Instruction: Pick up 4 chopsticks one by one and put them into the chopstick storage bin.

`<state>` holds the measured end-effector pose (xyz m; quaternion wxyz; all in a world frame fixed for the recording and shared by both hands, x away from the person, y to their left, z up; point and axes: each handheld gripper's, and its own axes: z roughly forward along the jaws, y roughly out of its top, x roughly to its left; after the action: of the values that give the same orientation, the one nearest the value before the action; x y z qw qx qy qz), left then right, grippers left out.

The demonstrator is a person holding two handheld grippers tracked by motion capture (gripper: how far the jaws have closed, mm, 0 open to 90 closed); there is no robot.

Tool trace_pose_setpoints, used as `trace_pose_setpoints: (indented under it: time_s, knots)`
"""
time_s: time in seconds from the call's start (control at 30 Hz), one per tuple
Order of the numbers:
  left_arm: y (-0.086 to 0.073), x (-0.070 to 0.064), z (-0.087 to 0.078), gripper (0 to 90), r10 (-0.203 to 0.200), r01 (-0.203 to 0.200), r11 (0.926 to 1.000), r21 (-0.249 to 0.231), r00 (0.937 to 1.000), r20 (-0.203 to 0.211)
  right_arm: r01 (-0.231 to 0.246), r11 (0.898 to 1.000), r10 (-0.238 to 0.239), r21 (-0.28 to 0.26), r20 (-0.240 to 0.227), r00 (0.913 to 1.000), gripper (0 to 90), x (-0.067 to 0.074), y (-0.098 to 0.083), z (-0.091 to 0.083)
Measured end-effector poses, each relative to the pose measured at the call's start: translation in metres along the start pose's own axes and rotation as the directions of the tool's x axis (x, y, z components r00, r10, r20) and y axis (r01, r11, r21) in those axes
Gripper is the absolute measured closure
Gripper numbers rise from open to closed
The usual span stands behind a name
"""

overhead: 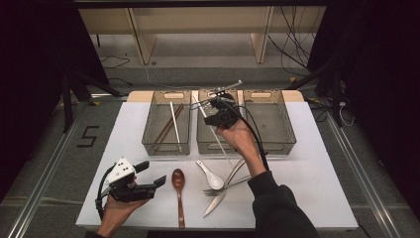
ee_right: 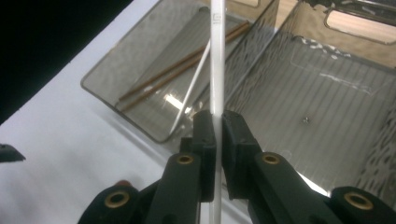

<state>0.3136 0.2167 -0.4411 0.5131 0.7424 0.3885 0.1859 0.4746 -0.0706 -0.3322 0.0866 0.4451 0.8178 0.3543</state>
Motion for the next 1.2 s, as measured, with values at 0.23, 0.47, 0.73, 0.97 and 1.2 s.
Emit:
trace_pose_setpoints:
  time_s: [0.23, 0.47, 0.73, 0.97, 1.2]
  knots:
    - [0.0, 0.0, 0.0, 18.0, -0.003, 0.003, 1.0, -0.002, 1.0, 0.0, -0.024, 0.999, 0.023, -0.03, -0.018, 0.9996, 85.2, 0.004, 0.014, 0.01]
    - [0.0, 0.001, -0.001, 18.0, -0.003, 0.003, 1.0, -0.004, 1.0, 0.003, -0.039, 0.998, 0.037, -0.053, -0.027, 0.9989, 85.2, 0.01, 0.031, 0.023]
    - [0.0, 0.0, -0.001, 18.0, -0.002, 0.002, 1.0, -0.008, 1.0, 0.005, -0.06, 0.995, 0.058, -0.081, -0.026, 0.998, 85.2, 0.014, 0.05, 0.037]
    - [0.001, 0.001, -0.001, 18.0, 0.001, -0.001, 1.0, -0.005, 1.0, 0.006, -0.076, 0.991, 0.074, -0.113, -0.022, 0.997, 85.2, 0.017, 0.063, 0.048]
    - [0.001, 0.0, -0.001, 18.0, 0.001, -0.001, 1.0, -0.01, 1.0, 0.008, -0.078, 0.987, 0.077, -0.139, -0.014, 0.997, 85.2, 0.022, 0.074, 0.059]
